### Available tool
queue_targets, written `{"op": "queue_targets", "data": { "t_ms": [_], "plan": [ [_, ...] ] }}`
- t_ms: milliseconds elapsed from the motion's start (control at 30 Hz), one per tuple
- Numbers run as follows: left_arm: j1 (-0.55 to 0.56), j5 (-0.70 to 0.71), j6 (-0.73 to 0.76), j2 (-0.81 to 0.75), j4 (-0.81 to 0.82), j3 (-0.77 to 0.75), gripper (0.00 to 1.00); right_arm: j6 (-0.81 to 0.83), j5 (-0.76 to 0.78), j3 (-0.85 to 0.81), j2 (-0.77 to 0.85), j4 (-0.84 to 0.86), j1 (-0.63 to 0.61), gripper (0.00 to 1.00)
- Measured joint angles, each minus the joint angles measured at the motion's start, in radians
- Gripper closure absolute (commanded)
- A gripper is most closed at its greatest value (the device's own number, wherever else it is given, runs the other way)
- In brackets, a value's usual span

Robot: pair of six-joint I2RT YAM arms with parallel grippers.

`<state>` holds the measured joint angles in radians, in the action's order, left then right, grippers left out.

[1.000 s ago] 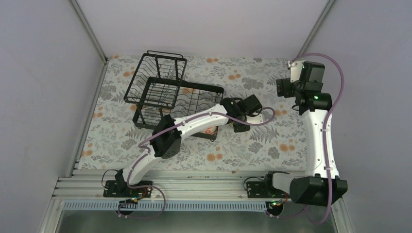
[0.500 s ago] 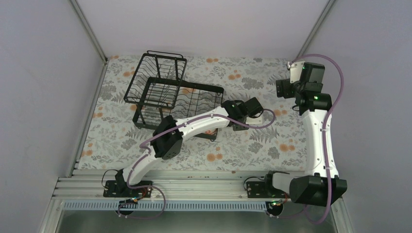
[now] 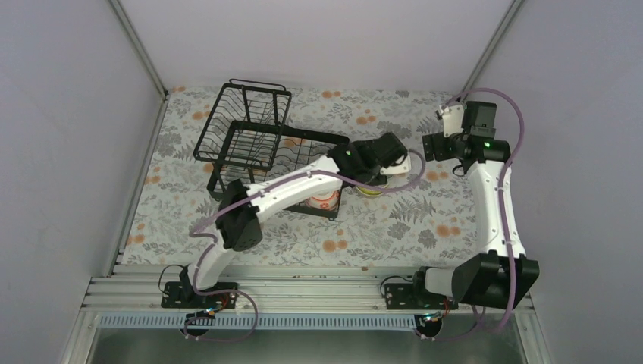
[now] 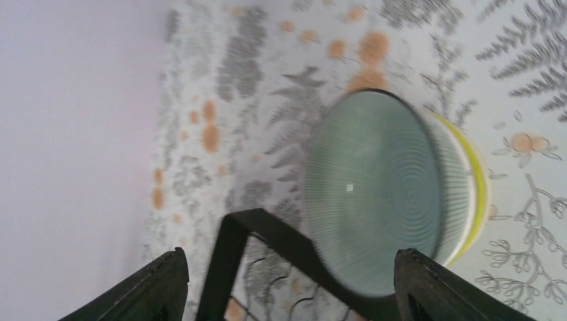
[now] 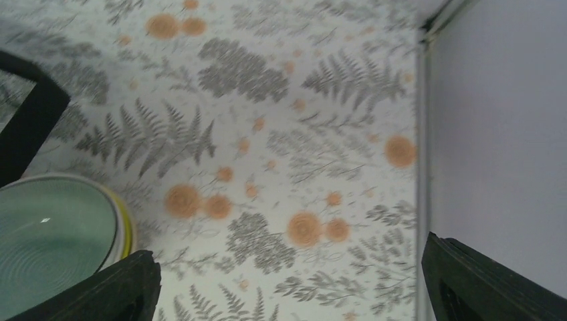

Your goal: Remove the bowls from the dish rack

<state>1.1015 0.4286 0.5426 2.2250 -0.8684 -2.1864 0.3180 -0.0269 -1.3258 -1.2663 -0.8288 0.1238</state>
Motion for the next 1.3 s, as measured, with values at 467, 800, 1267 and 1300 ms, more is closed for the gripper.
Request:
{"op": "queue_targets", "data": {
  "t_ms": [467, 800, 1267, 1300],
  "plan": [
    [-0.083, -0.051, -0.017, -0.148, -0.007, -0.011, 0.22, 0.169, -0.306, 0.002, -0.070, -0.283, -0.002, 0.23],
    [-0.242, -0.086, -0.057, -0.188, -0.005, -0.078, 0.22, 0.202, -0.328, 0.078, -0.164, -0.285, -0.099, 0.90],
    [-0.268, -0.127, -0.068, -0.247, 0.000, -0.005, 0.17, 0.160, -0.378, 0.109, -0.191, -0.210, -0.230, 0.95],
    [-0.270, -0.127, -0.069, -0.248, -0.001, -0.005, 0.17, 0.160, -0.378, 0.111, -0.192, -0.210, -0.232, 0.95]
  ]
}}
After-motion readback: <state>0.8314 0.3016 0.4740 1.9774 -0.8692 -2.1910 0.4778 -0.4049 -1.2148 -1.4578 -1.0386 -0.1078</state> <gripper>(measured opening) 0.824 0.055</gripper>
